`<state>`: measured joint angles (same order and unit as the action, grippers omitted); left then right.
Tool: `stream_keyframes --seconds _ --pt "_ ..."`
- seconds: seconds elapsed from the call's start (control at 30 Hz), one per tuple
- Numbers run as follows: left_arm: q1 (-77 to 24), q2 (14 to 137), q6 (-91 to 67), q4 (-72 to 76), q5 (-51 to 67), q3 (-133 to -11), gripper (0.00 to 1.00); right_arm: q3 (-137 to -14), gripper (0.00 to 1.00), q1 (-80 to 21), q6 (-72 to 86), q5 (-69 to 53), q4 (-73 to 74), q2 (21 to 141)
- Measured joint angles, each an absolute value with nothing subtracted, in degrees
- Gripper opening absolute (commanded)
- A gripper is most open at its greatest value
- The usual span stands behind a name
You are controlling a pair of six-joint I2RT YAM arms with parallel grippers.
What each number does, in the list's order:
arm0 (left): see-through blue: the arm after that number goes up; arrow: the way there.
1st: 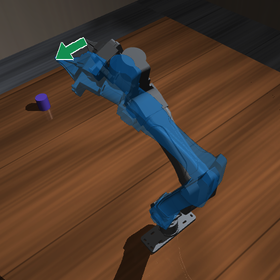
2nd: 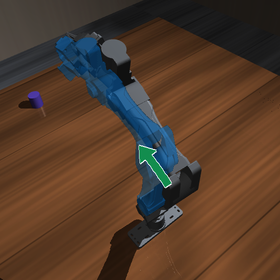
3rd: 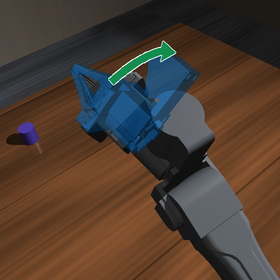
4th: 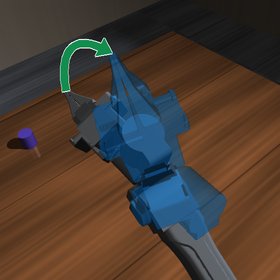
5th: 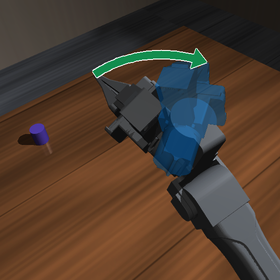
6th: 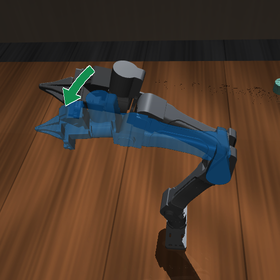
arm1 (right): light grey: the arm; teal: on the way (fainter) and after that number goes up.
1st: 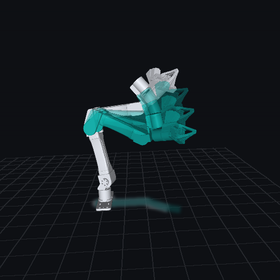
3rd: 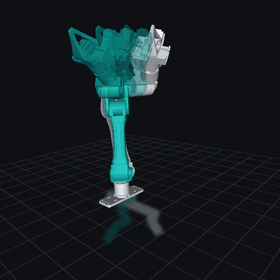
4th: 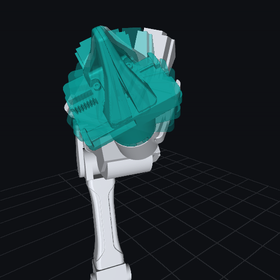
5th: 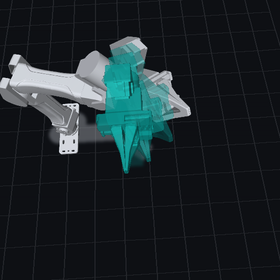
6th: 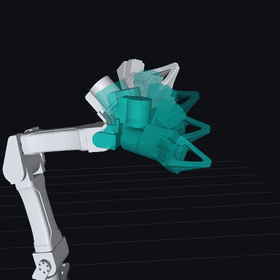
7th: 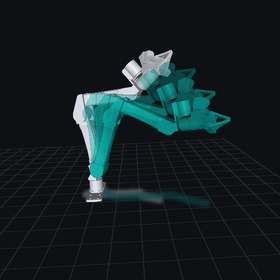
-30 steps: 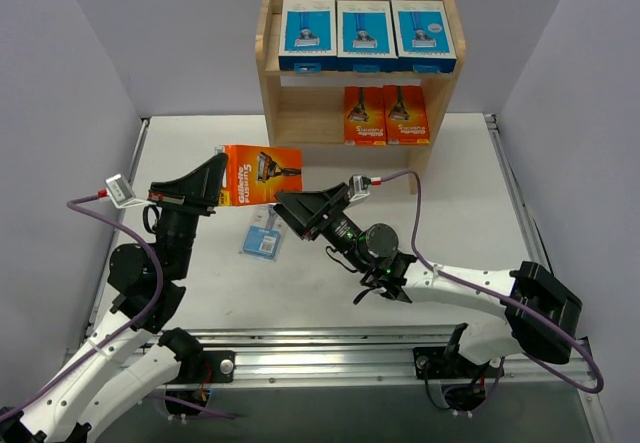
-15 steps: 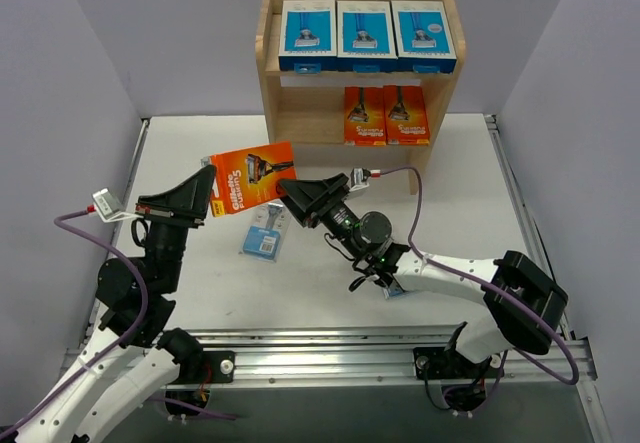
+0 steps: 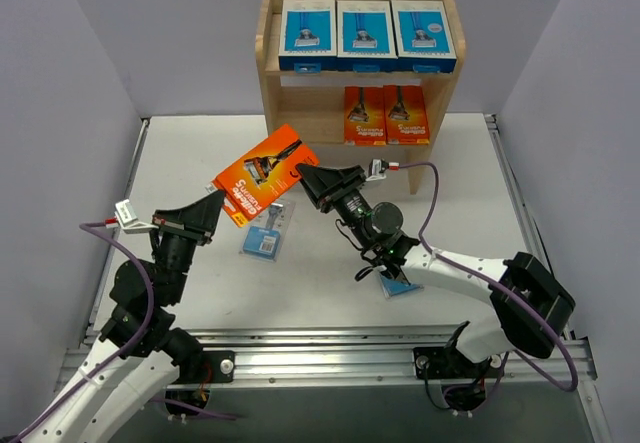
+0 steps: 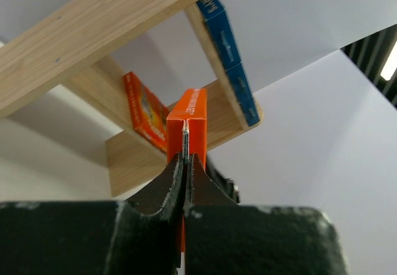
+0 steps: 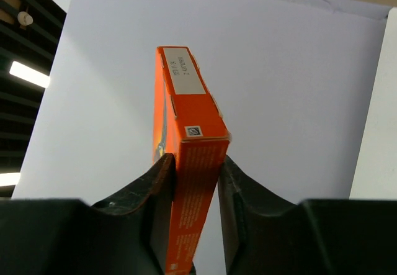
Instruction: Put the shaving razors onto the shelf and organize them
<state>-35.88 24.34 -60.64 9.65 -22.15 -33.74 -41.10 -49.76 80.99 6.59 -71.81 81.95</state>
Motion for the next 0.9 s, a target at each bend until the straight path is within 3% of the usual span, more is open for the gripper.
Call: stream_keyframes --seconds 0.1,0.17,0.23,0.27,0.3,0.5,0.7,0.9 --pt "-35.9 23.9 -61.6 6.0 -21.7 -32.6 0.02 -40.9 0.03 -48.8 80.8 6.6 -72.1 80.5" --pt "-35.9 23.5 -62.4 3.8 -20.7 -32.2 0.06 -40.6 0.00 -48.4 80.2 6.0 -71.9 79.6" --pt "-35.9 22.8 -62.7 1.7 -19.6 -32.2 0.22 -39.9 0.00 -47.9 79.6 5.0 -71.4 78.9" --pt "-35.9 22.3 -62.6 0.4 -19.0 -32.2 0.44 -39.5 0.00 -47.5 79.5 4.4 -71.1 78.6" --pt "-35.9 21.7 -62.1 -1.0 -18.3 -32.2 0.56 -39.3 0.00 -47.2 79.5 4.1 -70.8 78.3" --pt "-36.2 19.3 -58.9 -10.8 -15.9 -33.7 0.92 -37.6 0.00 -44.9 79.5 0.0 -70.1 74.4" --pt "-36.3 21.2 -51.8 -20.7 -15.9 -43.3 0.96 -36.6 0.00 -38.6 80.0 -6.7 -66.0 69.8" --pt "-36.3 21.8 -44.1 -20.5 -8.3 -48.0 0.97 -36.6 0.00 -31.9 79.4 -15.8 -58.8 65.0"
